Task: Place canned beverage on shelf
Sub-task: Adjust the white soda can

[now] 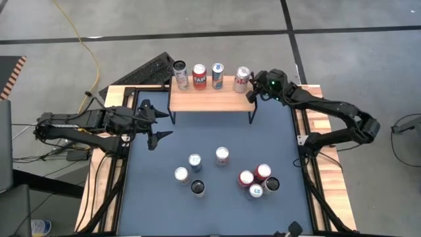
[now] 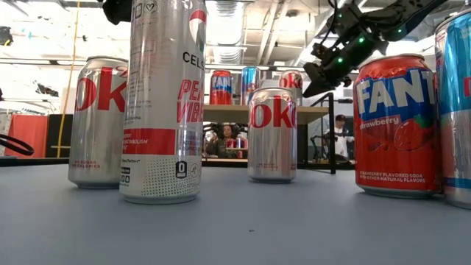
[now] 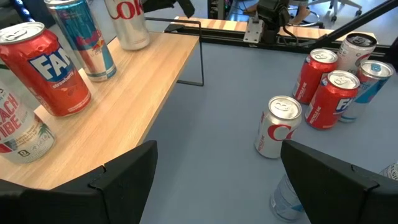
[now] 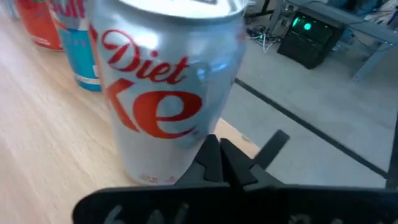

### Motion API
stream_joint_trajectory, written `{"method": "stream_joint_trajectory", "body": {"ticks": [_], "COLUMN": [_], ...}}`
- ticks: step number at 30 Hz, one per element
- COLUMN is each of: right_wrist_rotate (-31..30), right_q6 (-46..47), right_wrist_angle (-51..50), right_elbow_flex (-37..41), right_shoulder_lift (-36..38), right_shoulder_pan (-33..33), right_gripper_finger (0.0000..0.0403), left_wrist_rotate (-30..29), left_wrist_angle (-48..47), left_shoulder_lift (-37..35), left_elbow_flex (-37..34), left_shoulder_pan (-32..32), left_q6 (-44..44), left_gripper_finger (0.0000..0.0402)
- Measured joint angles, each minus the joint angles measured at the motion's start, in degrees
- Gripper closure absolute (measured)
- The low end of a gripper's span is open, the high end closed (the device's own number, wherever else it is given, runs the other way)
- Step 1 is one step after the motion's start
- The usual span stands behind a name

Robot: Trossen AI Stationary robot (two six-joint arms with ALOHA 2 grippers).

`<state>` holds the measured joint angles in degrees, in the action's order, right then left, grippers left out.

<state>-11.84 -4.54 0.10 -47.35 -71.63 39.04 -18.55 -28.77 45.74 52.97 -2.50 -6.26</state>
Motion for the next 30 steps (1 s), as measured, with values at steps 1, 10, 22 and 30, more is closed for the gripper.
{"method": "stream_joint_trajectory", "body": {"ticks": [1,10,22,30], "right_wrist_rotate": [-0.02,-0.06,-0.11,-0.11], "right_q6": [-0.03,-1.53,0.07,-0.45], "right_wrist_angle": [0.06,-0.92,-8.21,-6.21], "right_elbow_flex": [-0.03,-3.72,-3.74,-3.76], "right_shoulder_lift": [-0.02,2.35,3.8,2.94], "right_shoulder_pan": [0.24,0.55,-2.45,-3.39], "right_gripper_finger": [0.0403,0.0403,0.0403,0.0403], "left_wrist_rotate": [-0.01,-0.02,-0.05,-0.24], "left_wrist_angle": [0.0,0.0,-0.02,-0.02], "left_shoulder_lift": [0.01,0.01,0.01,0.0], "left_elbow_flex": [0.0,0.0,0.0,0.0], "left_shoulder_pan": [0.0,0.0,0.0,0.0], "left_q6": [0.0,0.0,0.55,1.08], "left_gripper_finger": [0.0069,0.0069,0.0069,0.0069]}}
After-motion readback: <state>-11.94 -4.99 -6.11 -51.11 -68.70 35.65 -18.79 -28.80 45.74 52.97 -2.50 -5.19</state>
